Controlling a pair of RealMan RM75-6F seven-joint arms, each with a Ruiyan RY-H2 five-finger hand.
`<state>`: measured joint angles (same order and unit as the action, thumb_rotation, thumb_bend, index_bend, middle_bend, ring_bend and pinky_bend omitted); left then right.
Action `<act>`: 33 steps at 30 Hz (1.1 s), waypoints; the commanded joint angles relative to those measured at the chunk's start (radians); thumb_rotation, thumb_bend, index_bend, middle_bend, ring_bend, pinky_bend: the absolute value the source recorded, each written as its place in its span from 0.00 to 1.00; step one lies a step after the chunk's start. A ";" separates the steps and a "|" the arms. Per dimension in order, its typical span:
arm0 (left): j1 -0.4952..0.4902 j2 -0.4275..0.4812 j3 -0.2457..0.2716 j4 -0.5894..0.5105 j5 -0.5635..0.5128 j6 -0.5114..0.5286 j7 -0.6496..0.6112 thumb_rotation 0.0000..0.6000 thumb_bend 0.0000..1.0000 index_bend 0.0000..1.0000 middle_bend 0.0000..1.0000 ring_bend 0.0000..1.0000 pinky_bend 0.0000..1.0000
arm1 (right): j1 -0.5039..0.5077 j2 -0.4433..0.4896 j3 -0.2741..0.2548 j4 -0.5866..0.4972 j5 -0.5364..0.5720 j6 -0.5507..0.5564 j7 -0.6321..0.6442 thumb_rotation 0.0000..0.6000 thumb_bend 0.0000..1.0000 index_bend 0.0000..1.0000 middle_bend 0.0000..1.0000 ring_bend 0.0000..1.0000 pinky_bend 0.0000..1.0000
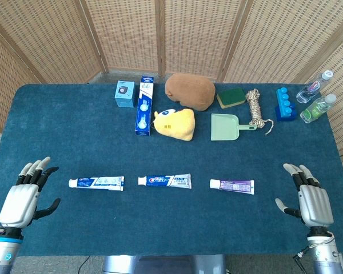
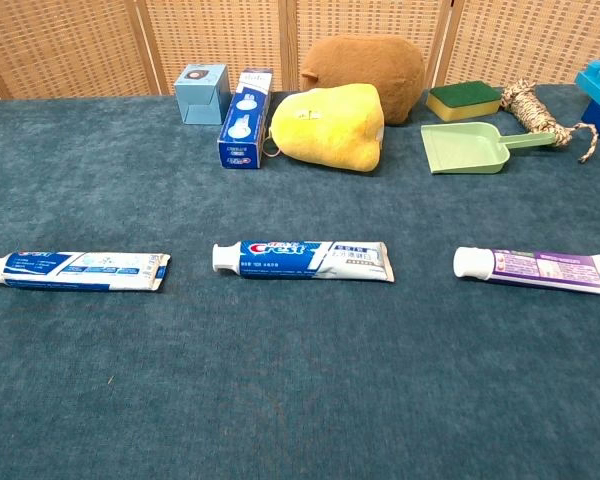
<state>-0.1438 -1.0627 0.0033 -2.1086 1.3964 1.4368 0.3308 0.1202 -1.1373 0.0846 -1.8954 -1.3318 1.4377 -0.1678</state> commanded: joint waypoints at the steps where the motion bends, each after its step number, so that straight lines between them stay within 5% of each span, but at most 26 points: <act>1: -0.003 -0.001 -0.002 0.002 -0.004 -0.006 0.002 1.00 0.27 0.16 0.04 0.00 0.00 | 0.000 0.000 0.001 0.000 0.001 -0.003 0.000 1.00 0.24 0.15 0.19 0.09 0.21; 22: -0.047 0.083 -0.057 -0.051 -0.023 -0.054 -0.044 1.00 0.27 0.17 0.06 0.00 0.00 | 0.057 0.051 0.017 -0.026 0.028 -0.129 0.060 1.00 0.27 0.23 0.25 0.14 0.21; 33: -0.111 0.032 -0.084 -0.042 -0.053 -0.126 -0.031 1.00 0.27 0.17 0.06 0.00 0.00 | 0.152 -0.064 0.043 0.007 0.059 -0.219 -0.028 1.00 0.25 0.15 0.19 0.12 0.20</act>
<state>-0.2483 -1.0246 -0.0779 -2.1542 1.3482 1.3176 0.2946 0.2463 -1.1709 0.1212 -1.9031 -1.2917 1.2437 -0.1587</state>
